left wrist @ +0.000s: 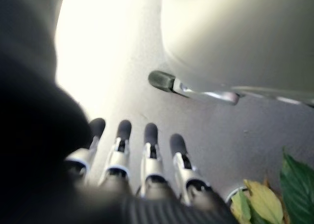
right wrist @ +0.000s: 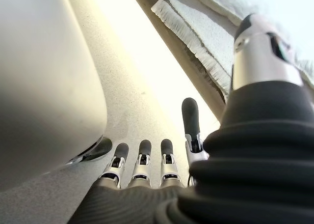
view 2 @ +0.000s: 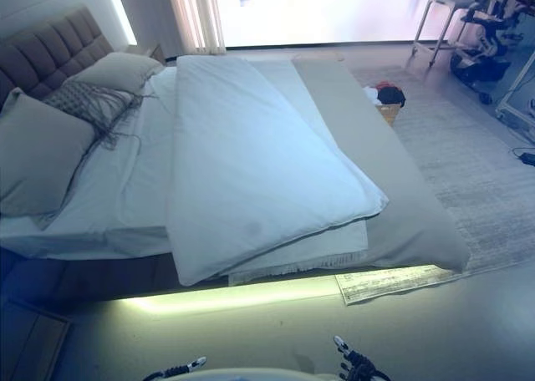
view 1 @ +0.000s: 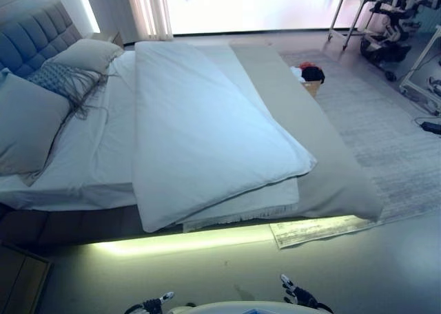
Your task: Make the bed neatly
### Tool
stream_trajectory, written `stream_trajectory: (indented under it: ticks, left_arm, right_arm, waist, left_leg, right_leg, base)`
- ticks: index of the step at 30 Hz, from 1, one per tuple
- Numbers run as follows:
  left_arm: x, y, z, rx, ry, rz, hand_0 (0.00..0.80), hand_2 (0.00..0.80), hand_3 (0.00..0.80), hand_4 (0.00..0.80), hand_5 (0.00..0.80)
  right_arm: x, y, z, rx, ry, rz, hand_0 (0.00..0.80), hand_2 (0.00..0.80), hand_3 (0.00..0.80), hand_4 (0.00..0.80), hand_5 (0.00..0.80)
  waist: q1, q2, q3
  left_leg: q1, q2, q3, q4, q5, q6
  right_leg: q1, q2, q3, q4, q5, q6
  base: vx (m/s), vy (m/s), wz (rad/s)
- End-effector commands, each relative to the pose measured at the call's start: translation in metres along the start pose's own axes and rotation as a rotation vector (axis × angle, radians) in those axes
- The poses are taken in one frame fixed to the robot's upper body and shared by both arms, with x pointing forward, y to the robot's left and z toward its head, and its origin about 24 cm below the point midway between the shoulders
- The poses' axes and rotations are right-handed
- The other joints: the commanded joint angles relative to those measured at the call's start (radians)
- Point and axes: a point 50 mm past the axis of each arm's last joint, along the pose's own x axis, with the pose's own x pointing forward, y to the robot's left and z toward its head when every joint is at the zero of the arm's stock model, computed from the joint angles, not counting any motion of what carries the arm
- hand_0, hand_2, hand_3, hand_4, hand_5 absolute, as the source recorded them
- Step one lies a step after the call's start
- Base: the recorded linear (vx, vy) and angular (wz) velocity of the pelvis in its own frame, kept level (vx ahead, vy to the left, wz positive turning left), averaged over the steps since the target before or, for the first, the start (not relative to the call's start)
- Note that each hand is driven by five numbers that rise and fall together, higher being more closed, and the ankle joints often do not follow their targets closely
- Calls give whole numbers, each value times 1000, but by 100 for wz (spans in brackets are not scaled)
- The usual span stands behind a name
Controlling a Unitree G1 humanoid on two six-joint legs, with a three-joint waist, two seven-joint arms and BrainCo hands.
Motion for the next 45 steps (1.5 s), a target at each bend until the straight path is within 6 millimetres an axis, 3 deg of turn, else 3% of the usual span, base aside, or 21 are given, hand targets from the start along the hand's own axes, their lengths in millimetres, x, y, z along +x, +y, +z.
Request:
stream_trajectory:
  ticks: [1,21,34,39,41,43,44,45]
  left_arm:
    - [0,-8,12,32,7,6,0,0,0,0,0]
    - [0,-13,9,52,11,-12,0,0,0,0,0]
    - [0,-15,8,84,14,3,0,0,0,0,0]
    - [0,-13,7,102,20,20,0,0,0,0,0]
    - [0,-13,12,106,5,32,0,0,0,0,0]
    - [0,-14,19,85,-28,34,0,0,0,0,0]
    - [0,-14,21,67,-34,31,0,0,0,0,0]
    - [-1,-14,22,32,-42,21,0,0,0,0,0]
  right_arm:
    - [4,14,12,-40,-20,27,0,0,0,0,0]
    - [4,15,1,8,50,59,0,0,0,0,0]
    - [2,9,-10,-15,158,-26,0,0,0,0,0]
    - [3,13,-11,-32,175,1,0,0,0,0,0]
    - [3,14,-8,-103,187,10,0,0,0,0,0]
    - [4,16,-2,-131,180,34,0,0,0,0,0]
    - [4,16,1,-134,176,36,0,0,0,0,0]
    - [4,15,6,-144,170,29,0,0,0,0,0]
  waist:
    - [25,-23,26]
    - [22,-23,34]
    - [25,-20,26]
    - [20,-19,36]
    - [16,-24,55]
    - [16,-43,87]
    - [18,-52,100]
    - [27,-55,124]
  left_leg:
    - [44,-64,27,7,-81,59]
    - [52,-63,36,7,-93,62]
    - [57,-62,35,7,-92,59]
    - [64,-55,48,10,-85,64]
    - [41,-53,53,80,-100,62]
    - [-31,-54,60,251,-138,48]
    - [-72,-53,59,341,-131,38]
    - [-154,-29,51,457,-48,12]
  right_leg:
    - [-39,-31,23,18,50,54]
    - [-35,-34,23,13,52,57]
    - [-28,-26,23,10,50,53]
    - [-45,-22,28,63,23,43]
    - [-66,-19,34,102,9,29]
    - [-84,-25,37,136,0,2]
    - [-86,-28,37,142,0,-7]
    - [-79,-22,37,151,-5,-25]
  base:
    - [0,0,0]
    - [0,0,0]
    - [2,-2,0]
    - [10,-32,0]
    - [-36,-57,-1]
    - [-48,-68,0]
    - [-4,-67,14]
    - [37,-33,24]
